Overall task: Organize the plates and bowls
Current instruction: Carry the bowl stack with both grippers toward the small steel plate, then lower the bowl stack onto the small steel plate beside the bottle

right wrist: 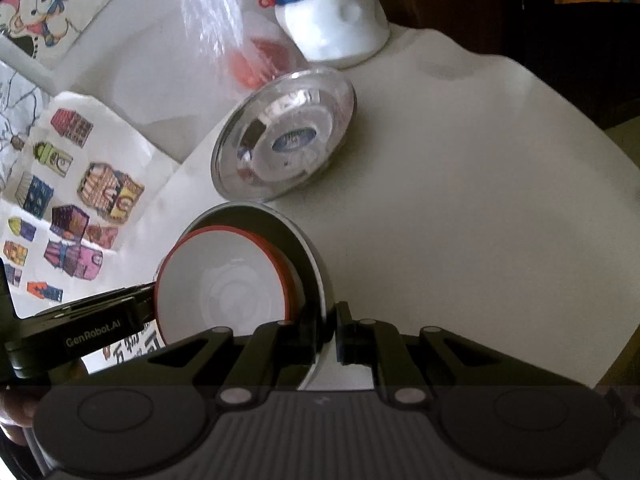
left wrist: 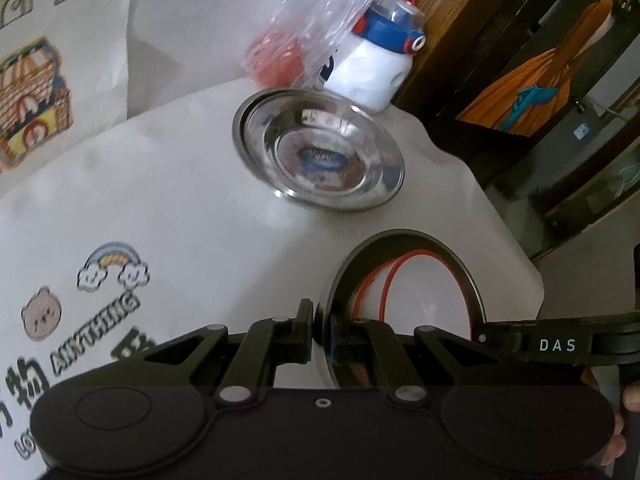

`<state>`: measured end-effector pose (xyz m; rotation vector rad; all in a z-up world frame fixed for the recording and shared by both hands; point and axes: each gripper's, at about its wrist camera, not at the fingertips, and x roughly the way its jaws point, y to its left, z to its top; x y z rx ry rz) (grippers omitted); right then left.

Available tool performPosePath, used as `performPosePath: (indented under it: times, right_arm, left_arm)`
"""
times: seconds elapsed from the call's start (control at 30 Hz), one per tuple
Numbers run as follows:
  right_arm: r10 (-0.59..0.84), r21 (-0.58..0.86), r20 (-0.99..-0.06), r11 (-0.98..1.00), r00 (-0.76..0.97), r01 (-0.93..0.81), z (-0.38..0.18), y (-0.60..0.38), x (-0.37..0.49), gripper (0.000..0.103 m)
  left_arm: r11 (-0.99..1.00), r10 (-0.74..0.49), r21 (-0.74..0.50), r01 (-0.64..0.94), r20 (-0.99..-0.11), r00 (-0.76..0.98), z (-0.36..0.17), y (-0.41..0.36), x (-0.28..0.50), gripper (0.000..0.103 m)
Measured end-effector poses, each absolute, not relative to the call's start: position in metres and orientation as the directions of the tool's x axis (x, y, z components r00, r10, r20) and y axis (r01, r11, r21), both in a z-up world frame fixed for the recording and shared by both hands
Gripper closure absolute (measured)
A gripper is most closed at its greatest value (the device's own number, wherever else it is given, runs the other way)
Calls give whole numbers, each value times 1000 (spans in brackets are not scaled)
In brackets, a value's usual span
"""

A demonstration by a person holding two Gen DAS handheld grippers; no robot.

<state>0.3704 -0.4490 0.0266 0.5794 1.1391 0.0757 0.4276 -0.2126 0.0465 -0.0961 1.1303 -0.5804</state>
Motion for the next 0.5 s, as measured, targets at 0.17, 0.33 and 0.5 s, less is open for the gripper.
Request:
performPosePath:
  times: [0.17,0.33,0.5]
  right_arm:
    - [336,477,-820,849,463,230,36,-458,385,93]
    - [323,473,-816,850,480,232,44,-465,402,93]
    - [308,464,-818,853,486,240,44,-471,419,93]
  left_arm:
    - [844,-488,-351,404,-816,310,56,-219,442,97]
    - [840,-496,-346,417,-801,335,68,-224,455,97]
    - [838,-508,-356,414,-786,352,74,-230,470,98]
